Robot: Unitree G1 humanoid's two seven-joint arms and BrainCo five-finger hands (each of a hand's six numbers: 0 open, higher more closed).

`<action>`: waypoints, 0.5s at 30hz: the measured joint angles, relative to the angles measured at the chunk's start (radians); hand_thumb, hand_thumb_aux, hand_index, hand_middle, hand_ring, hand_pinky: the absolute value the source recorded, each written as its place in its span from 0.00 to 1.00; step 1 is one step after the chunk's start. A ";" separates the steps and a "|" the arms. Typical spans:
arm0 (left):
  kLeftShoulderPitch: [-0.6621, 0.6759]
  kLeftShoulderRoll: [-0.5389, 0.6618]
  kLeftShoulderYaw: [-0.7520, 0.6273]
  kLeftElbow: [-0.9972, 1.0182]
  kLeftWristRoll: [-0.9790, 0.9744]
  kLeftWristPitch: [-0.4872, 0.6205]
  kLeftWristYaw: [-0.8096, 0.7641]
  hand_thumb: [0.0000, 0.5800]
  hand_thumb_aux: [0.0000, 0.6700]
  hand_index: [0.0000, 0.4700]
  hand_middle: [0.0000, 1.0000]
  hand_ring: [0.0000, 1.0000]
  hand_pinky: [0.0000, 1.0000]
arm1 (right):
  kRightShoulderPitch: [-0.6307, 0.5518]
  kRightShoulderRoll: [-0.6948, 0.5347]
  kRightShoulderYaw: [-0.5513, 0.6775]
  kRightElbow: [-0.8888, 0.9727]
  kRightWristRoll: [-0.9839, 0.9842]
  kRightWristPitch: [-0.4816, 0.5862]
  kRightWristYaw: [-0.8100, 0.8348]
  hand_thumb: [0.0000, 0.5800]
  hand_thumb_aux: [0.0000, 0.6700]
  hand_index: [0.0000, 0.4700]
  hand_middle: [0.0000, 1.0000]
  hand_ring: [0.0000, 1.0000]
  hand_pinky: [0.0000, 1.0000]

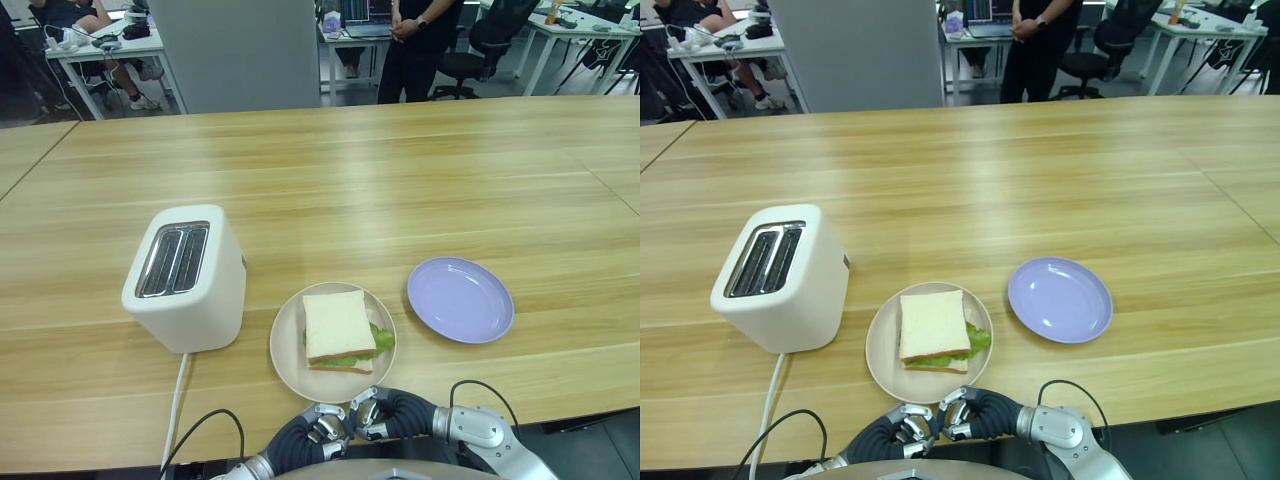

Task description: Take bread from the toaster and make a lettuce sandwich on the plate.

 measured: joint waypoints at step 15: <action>-0.349 -0.137 0.054 0.276 0.077 0.046 0.112 1.00 1.00 0.98 1.00 1.00 1.00 | -0.253 0.199 -0.025 0.268 -0.067 0.014 -0.149 1.00 1.00 0.98 1.00 1.00 1.00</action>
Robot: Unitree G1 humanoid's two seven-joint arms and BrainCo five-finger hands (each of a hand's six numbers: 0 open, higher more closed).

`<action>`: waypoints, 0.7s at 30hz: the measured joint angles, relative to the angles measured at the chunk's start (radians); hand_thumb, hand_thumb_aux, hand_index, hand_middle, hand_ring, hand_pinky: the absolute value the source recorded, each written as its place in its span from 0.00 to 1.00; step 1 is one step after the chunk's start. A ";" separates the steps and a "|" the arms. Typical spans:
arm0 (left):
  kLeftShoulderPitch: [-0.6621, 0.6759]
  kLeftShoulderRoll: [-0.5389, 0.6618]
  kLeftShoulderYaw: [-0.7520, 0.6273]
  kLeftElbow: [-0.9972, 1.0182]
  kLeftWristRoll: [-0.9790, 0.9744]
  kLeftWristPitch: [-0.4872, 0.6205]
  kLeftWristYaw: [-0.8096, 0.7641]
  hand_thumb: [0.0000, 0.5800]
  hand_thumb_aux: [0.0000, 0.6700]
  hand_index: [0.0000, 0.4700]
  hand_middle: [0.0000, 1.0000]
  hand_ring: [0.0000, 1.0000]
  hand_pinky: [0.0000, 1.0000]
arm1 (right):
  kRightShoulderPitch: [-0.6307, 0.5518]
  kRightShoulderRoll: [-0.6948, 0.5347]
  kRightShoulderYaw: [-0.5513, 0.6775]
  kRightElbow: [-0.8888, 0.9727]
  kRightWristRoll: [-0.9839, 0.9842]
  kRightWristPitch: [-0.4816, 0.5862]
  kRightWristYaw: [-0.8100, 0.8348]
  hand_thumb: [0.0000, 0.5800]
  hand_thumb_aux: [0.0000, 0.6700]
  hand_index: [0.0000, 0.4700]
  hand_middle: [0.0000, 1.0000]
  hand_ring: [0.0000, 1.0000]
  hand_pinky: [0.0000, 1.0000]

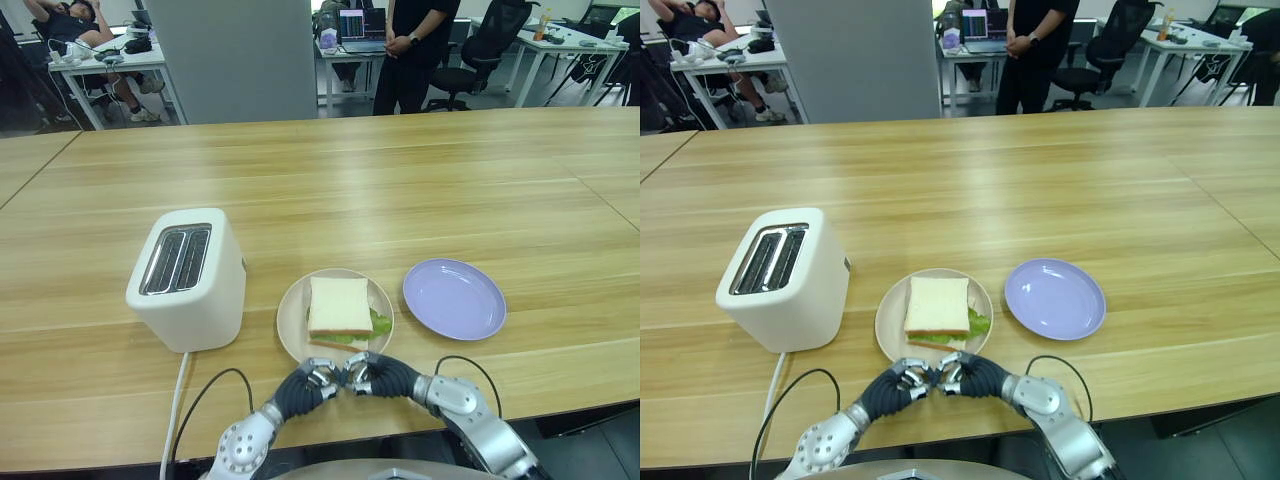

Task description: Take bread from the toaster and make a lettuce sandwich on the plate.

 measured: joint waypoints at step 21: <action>-0.665 -0.104 0.105 0.815 0.072 -0.220 0.159 1.00 1.00 0.98 1.00 1.00 1.00 | -0.734 0.299 -0.185 1.069 -0.112 -0.224 -0.327 1.00 1.00 0.98 1.00 1.00 1.00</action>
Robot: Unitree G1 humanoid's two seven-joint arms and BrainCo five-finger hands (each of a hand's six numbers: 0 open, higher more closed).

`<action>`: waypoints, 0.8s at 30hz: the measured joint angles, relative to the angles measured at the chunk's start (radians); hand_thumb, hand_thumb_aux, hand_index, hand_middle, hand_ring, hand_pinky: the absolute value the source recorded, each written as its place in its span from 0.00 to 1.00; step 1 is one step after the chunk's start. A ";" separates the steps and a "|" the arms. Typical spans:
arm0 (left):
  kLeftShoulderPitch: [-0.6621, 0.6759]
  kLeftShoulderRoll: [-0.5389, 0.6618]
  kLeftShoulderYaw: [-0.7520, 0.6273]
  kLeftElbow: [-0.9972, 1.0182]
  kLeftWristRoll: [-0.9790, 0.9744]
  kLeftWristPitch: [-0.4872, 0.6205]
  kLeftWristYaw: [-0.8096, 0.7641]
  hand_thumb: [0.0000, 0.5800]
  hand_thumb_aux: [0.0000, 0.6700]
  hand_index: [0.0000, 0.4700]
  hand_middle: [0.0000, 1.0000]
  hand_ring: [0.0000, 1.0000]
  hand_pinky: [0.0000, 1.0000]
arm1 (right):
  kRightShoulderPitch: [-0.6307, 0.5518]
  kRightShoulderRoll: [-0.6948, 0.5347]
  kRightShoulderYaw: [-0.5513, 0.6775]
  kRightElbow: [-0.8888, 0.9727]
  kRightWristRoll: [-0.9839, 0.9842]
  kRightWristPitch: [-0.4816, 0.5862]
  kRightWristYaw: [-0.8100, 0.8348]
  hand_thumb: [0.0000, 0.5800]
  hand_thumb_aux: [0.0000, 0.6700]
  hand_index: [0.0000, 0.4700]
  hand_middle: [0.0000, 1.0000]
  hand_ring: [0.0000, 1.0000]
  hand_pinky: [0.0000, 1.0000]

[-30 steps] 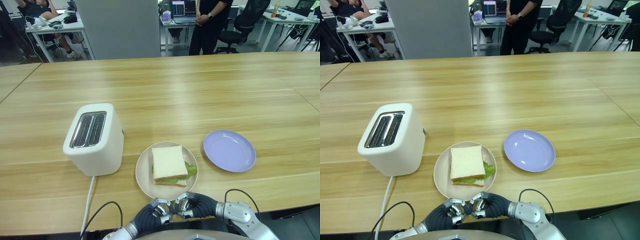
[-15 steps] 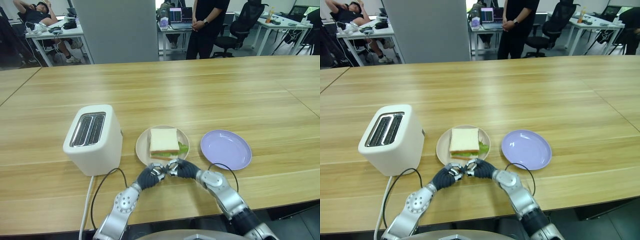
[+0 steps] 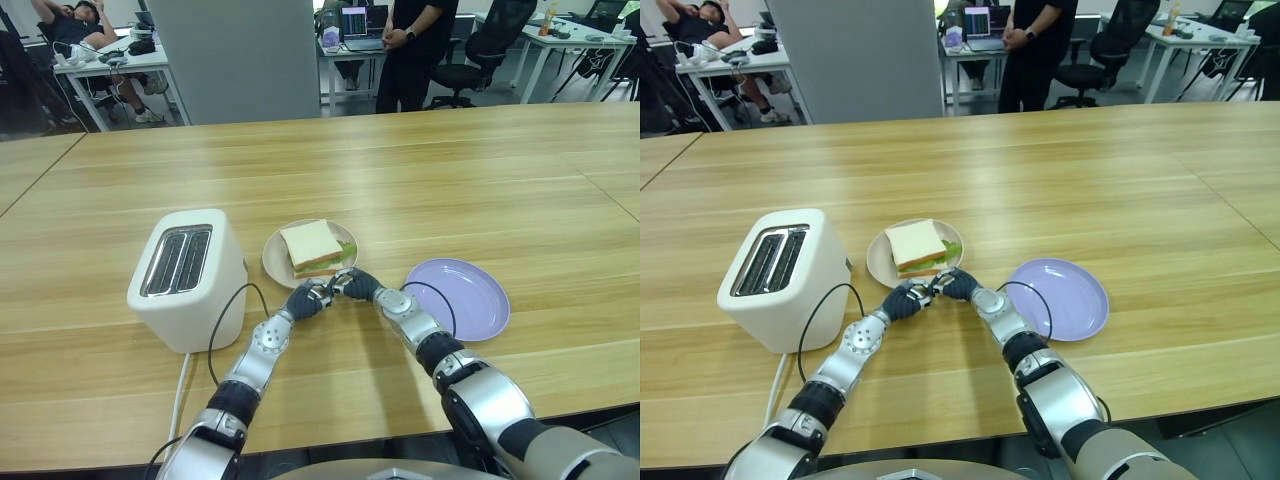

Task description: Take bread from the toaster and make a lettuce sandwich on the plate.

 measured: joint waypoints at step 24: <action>0.822 -0.121 -0.035 -1.209 -0.132 0.055 0.022 0.00 0.00 0.00 0.44 0.44 0.44 | 0.896 -0.255 -0.120 -1.512 0.301 0.285 0.227 0.00 0.00 0.00 0.00 0.00 0.00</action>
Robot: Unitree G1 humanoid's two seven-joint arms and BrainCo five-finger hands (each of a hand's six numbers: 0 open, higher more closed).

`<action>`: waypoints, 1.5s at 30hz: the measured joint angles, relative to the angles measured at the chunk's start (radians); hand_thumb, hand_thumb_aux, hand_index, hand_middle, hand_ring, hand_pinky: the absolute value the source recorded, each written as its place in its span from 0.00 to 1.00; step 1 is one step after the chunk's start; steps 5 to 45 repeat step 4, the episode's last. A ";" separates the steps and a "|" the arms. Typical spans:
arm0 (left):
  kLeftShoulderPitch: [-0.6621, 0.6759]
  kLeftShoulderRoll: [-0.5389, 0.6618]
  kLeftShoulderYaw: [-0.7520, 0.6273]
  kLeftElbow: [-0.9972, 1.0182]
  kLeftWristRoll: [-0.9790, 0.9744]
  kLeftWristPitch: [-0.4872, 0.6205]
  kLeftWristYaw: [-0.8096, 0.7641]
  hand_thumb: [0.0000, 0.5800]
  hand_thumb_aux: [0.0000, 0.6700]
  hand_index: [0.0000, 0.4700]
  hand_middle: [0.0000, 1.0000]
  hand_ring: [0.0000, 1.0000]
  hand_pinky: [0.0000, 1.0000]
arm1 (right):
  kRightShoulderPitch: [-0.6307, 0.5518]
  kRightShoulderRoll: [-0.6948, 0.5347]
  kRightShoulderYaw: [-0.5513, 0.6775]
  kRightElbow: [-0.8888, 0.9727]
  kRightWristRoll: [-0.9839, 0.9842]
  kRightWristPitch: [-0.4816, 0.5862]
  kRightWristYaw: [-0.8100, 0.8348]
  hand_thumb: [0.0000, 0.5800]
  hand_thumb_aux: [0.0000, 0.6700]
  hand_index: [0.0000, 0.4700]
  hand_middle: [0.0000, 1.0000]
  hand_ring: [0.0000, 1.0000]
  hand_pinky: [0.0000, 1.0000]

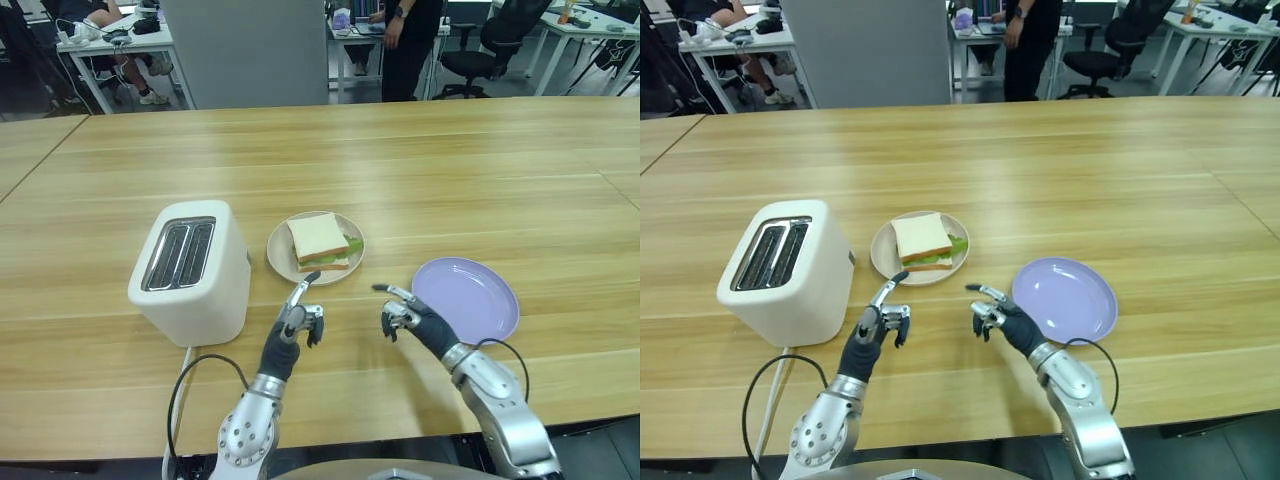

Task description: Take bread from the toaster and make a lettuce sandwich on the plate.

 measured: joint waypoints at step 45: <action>0.015 0.004 0.035 -0.051 0.076 -0.006 0.050 0.00 0.00 0.00 0.29 0.29 0.29 | 0.019 -0.031 -0.010 -0.061 0.013 -0.017 -0.002 0.00 0.00 0.00 0.00 0.00 0.00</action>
